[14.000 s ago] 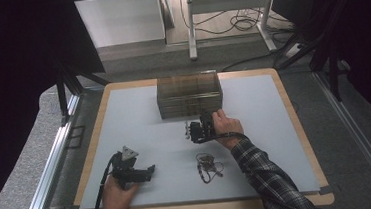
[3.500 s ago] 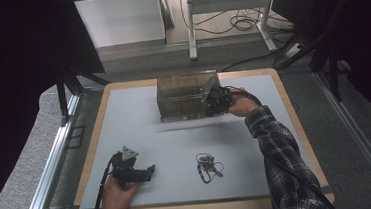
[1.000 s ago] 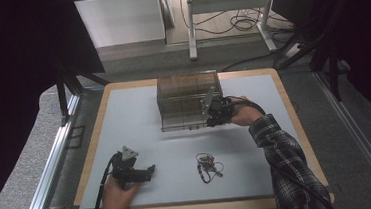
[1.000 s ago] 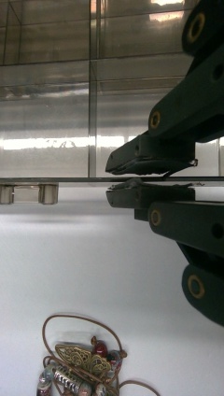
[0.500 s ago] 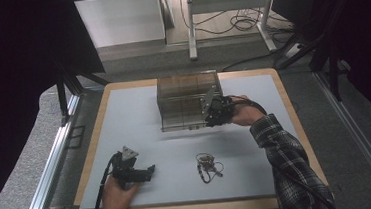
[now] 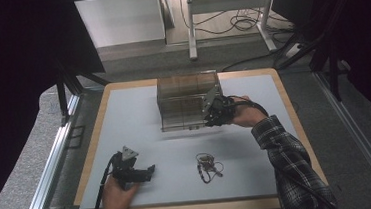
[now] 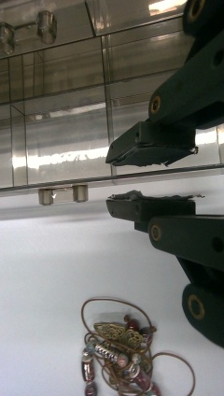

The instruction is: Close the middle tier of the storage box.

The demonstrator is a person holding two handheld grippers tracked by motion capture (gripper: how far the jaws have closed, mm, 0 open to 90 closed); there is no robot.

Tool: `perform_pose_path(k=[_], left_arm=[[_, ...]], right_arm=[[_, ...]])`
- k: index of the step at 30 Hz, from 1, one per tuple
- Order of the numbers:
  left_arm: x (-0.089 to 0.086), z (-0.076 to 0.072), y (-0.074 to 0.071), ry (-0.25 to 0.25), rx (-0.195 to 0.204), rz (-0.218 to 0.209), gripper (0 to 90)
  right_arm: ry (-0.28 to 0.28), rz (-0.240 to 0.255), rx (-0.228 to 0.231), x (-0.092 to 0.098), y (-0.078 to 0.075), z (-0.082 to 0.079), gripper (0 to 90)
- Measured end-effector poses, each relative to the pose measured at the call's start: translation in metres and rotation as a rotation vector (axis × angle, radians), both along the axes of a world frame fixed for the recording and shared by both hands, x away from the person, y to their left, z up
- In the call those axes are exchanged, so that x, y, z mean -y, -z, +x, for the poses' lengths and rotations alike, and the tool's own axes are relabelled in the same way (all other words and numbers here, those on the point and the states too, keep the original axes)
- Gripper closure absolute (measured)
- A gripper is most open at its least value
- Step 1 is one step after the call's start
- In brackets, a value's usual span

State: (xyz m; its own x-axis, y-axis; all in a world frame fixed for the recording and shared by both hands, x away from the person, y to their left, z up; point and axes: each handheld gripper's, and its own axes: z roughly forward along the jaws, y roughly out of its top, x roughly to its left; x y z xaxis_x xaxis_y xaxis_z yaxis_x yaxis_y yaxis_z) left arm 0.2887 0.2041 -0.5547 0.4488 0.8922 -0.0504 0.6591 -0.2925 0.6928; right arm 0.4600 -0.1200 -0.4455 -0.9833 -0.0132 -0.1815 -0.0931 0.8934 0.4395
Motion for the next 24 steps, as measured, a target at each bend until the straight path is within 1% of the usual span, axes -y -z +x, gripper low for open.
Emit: perform_pose_path(k=[7,10,14,17,19,23,24], left_arm=[[0.0,0.0,0.0,0.0,0.0,0.0,1.3],[0.0,0.0,0.0,0.0,0.0,0.0,1.3],[0.0,0.0,0.0,0.0,0.0,0.0,1.3],[0.0,0.0,0.0,0.0,0.0,0.0,1.3],[0.0,0.0,0.0,0.0,0.0,0.0,1.3],[0.0,0.0,0.0,0.0,0.0,0.0,1.3],[0.0,0.0,0.0,0.0,0.0,0.0,1.3]], right_arm=[[0.028,0.022,0.013,-0.001,-0.003,-0.006,68.2],[0.045,0.035,0.018,-0.001,-0.006,-0.01,65.4],[0.061,0.042,0.026,-0.001,-0.009,-0.014,64.0],[0.073,0.053,0.023,-0.001,-0.01,-0.017,63.5],[0.082,0.05,0.022,0.0,-0.01,-0.018,62.6],[0.114,0.059,0.022,0.001,-0.009,-0.021,60.1],[0.121,0.062,0.016,0.002,-0.009,-0.021,59.1]])
